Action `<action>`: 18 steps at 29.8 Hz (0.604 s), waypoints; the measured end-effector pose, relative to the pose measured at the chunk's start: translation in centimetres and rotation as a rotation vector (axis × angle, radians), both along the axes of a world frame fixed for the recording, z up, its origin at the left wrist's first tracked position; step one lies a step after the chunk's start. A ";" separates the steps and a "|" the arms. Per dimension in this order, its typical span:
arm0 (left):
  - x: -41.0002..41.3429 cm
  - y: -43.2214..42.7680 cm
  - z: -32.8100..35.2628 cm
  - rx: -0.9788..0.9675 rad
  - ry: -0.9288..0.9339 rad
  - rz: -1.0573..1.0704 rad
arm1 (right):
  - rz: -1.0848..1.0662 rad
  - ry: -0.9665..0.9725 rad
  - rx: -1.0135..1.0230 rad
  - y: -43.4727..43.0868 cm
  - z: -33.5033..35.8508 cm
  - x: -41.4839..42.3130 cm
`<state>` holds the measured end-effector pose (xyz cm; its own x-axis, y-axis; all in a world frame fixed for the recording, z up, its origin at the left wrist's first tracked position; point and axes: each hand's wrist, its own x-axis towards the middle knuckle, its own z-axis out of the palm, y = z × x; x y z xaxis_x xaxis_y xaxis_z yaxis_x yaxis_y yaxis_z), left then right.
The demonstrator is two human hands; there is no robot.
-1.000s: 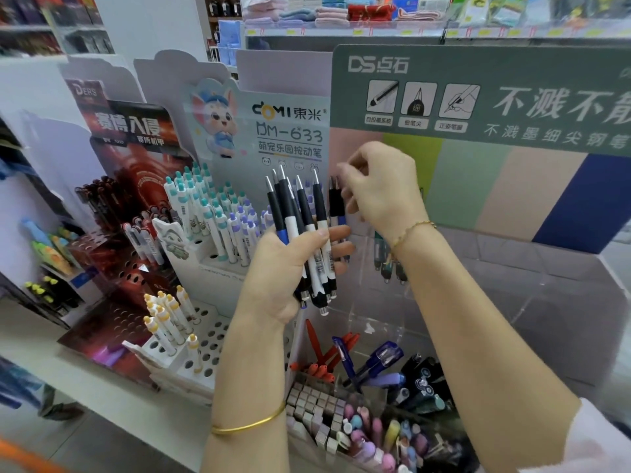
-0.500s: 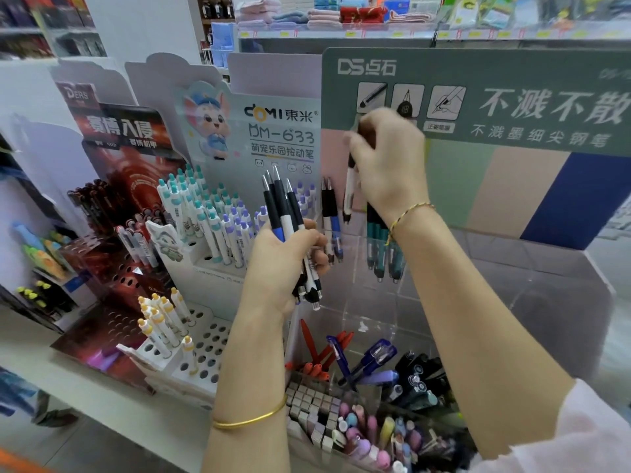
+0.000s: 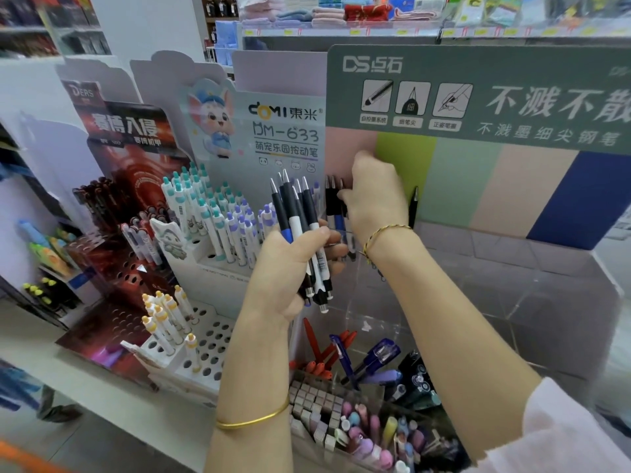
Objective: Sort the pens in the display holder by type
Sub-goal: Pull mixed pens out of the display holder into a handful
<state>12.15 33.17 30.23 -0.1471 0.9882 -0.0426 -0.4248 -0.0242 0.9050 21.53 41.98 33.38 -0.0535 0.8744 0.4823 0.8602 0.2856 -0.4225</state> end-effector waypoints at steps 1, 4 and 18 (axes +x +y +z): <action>0.0 0.0 0.0 -0.002 0.010 -0.001 | 0.009 0.036 0.033 -0.1 0.1 0.3; 0.1 0.2 -0.1 -0.001 0.043 -0.003 | 0.123 0.249 0.071 -1.0 0.7 0.9; -0.1 0.7 -0.2 -0.020 0.082 0.088 | 0.153 0.679 0.017 -0.7 2.6 2.4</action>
<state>12.07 33.83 30.01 -0.2365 0.9705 -0.0460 -0.3463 -0.0399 0.9373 23.93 41.30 35.95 0.1425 0.8731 0.4663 0.3566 0.3942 -0.8470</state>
